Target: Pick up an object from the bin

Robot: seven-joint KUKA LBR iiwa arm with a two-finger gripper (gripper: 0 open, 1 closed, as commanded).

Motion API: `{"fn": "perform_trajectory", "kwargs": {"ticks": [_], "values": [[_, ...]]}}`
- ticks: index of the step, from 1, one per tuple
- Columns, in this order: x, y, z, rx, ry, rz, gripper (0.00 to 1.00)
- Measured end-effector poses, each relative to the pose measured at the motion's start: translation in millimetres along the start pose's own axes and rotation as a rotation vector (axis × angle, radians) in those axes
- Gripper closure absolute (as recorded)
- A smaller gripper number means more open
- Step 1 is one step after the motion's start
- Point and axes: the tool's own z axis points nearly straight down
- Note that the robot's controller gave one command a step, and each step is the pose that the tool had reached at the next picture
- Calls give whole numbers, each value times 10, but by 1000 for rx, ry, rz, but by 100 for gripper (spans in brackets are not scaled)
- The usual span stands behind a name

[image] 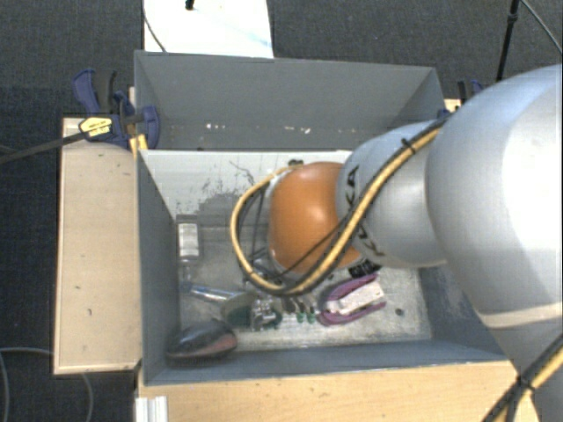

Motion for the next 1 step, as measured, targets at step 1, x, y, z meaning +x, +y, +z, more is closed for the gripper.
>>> {"fn": "perform_trajectory", "kwargs": {"ticks": [1], "values": [[11,193,-2032,3,-15,-426,100]]}}
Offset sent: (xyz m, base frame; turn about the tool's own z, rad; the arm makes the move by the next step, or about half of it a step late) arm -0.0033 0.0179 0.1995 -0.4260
